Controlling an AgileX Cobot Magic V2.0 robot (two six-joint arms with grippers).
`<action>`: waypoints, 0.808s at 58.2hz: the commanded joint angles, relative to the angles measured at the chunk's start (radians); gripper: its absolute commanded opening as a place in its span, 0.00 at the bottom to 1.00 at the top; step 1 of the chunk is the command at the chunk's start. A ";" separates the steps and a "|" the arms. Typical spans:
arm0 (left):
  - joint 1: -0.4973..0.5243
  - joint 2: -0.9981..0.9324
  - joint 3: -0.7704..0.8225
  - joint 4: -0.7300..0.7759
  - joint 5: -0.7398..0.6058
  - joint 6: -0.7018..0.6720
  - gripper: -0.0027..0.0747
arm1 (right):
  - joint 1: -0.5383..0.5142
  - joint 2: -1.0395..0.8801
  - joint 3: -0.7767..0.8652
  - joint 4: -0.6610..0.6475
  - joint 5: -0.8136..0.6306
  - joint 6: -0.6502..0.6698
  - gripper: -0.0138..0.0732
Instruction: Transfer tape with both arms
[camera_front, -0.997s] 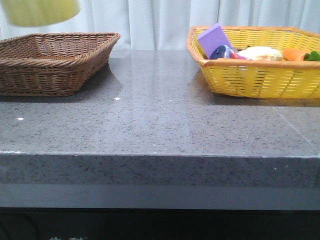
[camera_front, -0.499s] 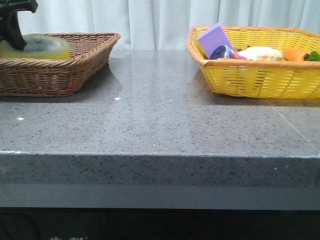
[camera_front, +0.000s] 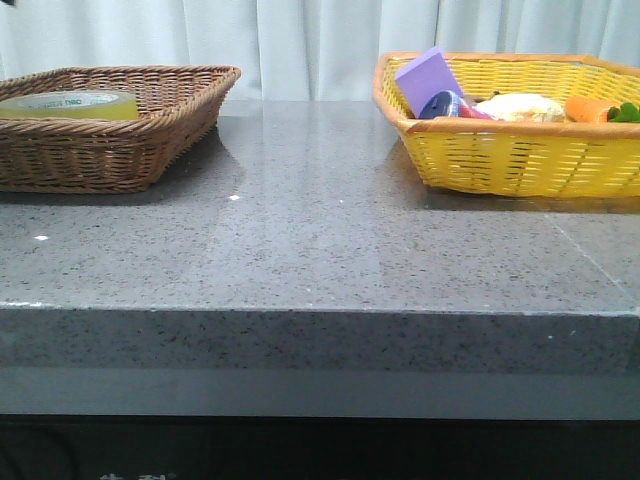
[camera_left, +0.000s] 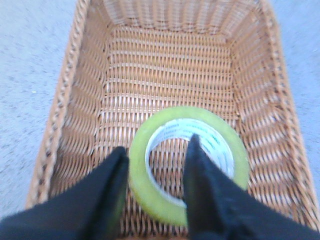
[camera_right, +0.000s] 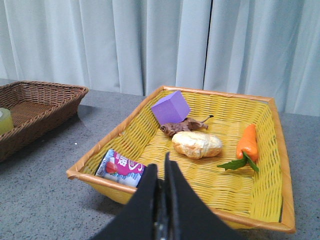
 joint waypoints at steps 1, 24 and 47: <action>-0.003 -0.120 0.044 -0.005 -0.095 -0.008 0.21 | -0.005 0.007 -0.024 0.013 -0.064 -0.008 0.02; -0.003 -0.552 0.455 0.016 -0.264 -0.008 0.01 | -0.005 0.007 -0.024 0.013 -0.065 -0.008 0.02; -0.003 -1.046 0.765 0.047 -0.283 -0.008 0.01 | -0.005 0.007 -0.024 0.013 -0.064 -0.008 0.02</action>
